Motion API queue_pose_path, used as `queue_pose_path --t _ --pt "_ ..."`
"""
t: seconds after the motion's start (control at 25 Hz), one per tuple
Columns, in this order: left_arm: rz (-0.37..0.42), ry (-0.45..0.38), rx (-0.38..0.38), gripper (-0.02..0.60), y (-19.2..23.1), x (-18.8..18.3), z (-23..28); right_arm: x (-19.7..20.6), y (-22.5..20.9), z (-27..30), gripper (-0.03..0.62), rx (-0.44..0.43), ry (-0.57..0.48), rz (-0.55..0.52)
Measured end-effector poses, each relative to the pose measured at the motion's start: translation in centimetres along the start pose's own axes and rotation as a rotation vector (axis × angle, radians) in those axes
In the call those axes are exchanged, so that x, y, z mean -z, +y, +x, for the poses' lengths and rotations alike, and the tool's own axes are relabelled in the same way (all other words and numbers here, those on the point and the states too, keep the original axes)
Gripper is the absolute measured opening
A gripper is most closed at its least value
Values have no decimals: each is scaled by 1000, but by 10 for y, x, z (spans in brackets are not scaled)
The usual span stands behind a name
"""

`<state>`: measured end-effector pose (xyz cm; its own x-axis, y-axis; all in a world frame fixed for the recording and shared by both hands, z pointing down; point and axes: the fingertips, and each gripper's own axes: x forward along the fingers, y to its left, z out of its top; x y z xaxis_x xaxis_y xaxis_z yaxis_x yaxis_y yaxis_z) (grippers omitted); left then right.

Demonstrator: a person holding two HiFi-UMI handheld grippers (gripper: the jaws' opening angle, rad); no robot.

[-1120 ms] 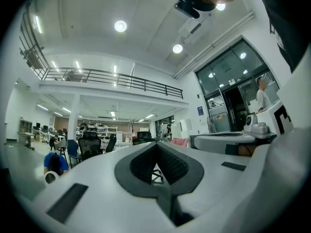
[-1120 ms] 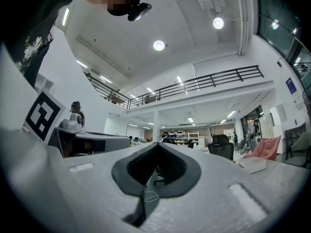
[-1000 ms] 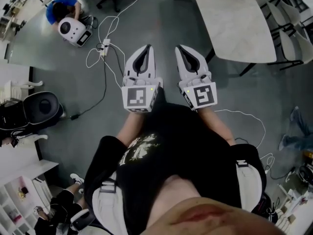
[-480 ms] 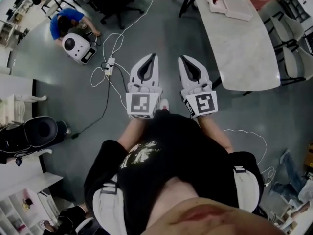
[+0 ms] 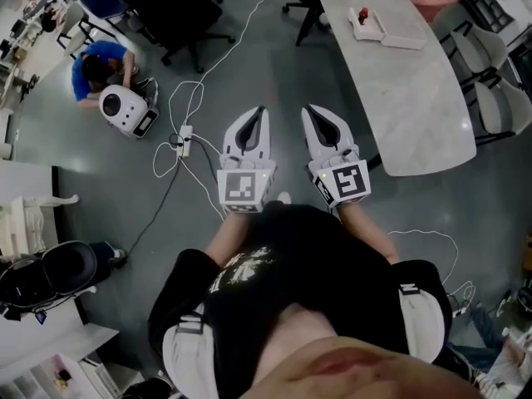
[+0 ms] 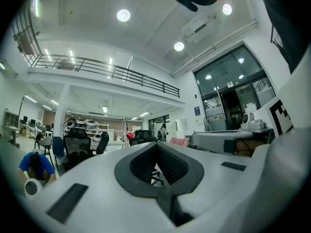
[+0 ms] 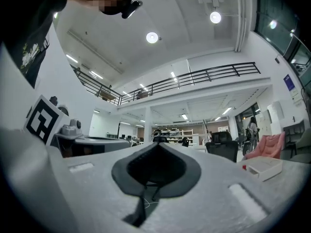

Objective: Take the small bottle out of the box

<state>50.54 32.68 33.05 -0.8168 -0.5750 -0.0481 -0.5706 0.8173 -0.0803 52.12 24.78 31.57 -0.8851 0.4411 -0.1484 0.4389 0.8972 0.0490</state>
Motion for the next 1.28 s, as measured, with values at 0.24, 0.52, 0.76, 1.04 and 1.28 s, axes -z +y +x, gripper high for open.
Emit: queue_pose_path --t 0.24,0.52,0.76,1.04,1.28 --pt "14 -26 20 3 37 0 38 1 -12 44 -5 20 -3 -52" --pt "-1 -20 7 3 55 6 53 11 -15 69 -5 9 15 -51" --pt "-6 3 -9 3 77 21 69 24 -20 100 -5 -18 12 -41" --pt "13 -1 -28 3 104 24 121 36 -51 148 -5 -33 -2 -26" --pt "3 2 -54 3 134 33 170 52 -83 198 -5 -46 4 -15"
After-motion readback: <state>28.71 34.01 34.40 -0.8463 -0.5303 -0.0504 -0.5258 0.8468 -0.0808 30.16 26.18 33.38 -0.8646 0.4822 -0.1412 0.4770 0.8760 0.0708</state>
